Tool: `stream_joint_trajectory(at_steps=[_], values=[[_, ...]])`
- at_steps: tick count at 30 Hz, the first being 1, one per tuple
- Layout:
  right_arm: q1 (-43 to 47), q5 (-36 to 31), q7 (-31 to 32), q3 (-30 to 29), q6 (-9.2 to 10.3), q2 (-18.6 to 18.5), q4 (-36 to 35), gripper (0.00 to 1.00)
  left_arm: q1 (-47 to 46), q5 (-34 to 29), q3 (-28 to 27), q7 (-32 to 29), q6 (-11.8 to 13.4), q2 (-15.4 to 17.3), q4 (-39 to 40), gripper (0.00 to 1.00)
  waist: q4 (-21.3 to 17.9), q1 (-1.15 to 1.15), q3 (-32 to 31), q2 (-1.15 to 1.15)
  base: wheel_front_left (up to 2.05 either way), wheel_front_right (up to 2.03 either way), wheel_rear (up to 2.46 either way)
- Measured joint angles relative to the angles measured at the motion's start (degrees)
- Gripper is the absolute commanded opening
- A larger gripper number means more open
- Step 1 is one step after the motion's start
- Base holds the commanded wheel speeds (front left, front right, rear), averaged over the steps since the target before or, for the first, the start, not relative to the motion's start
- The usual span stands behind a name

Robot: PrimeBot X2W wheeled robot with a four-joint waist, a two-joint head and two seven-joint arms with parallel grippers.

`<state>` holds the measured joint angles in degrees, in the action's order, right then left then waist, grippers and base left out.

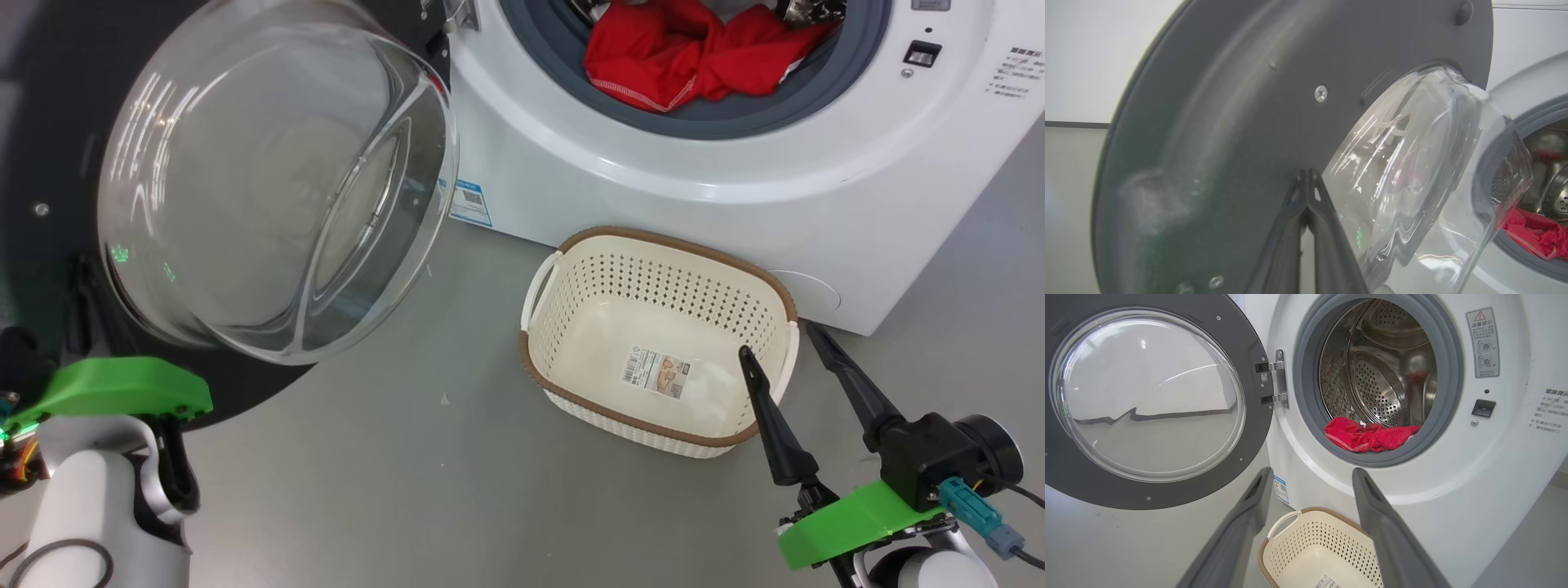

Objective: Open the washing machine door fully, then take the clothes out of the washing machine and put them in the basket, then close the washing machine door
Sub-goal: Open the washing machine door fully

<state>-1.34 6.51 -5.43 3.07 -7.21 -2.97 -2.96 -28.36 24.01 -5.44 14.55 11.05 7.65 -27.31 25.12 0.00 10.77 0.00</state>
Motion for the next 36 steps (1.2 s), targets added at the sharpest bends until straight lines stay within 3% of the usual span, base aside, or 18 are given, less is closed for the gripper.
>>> stream_joint_trajectory(at_steps=[6, 22, 31, 32, 33, 36], values=[[0.01, 0.01, 0.44, 0.55, 0.00, 0.00, -0.96, 1.00, -2.46, -1.86, -2.33, 0.16, -0.18, -1.45, -3.00, 0.00, 0.62, 0.00, 0.78, 0.00, 0.00, 0.00, 0.00], [0.01, -0.03, 0.92, 1.08, 0.00, -0.01, -1.11, 1.00, -5.74, -5.93, -7.90, 0.16, -2.52, -1.53, -9.64, 0.00, -0.12, 0.00, 0.56, 0.00, 0.00, 0.00, 0.00], [0.01, 0.36, 0.31, 0.97, 0.00, -0.01, -0.46, 1.00, -5.59, -7.36, -9.99, 0.16, -3.53, -2.23, -5.55, 0.00, -1.24, 0.00, -0.26, 0.00, 0.00, 0.00, 0.00], [0.01, 0.57, 0.10, 0.86, 0.00, -0.01, -0.32, 1.00, -5.47, -7.86, -10.03, 0.16, -3.53, -2.34, -4.19, 0.04, -1.42, 0.00, -0.38, 0.00, 0.00, 0.00, 0.00], [0.00, 0.79, -0.33, 0.73, 0.00, -0.01, 0.12, 1.00, -4.95, -8.90, -10.09, 0.18, -3.54, -2.76, -0.96, 1.00, -1.87, 0.00, -0.62, 0.00, 0.00, 0.00, 0.00], [0.00, 1.64, -1.23, 0.42, 0.00, 0.00, 0.91, 1.00, -2.93, -9.87, -9.56, 0.18, -3.78, -3.48, 4.08, 1.00, -2.65, 0.00, -0.98, 0.00, 0.00, 0.00, 0.00]])
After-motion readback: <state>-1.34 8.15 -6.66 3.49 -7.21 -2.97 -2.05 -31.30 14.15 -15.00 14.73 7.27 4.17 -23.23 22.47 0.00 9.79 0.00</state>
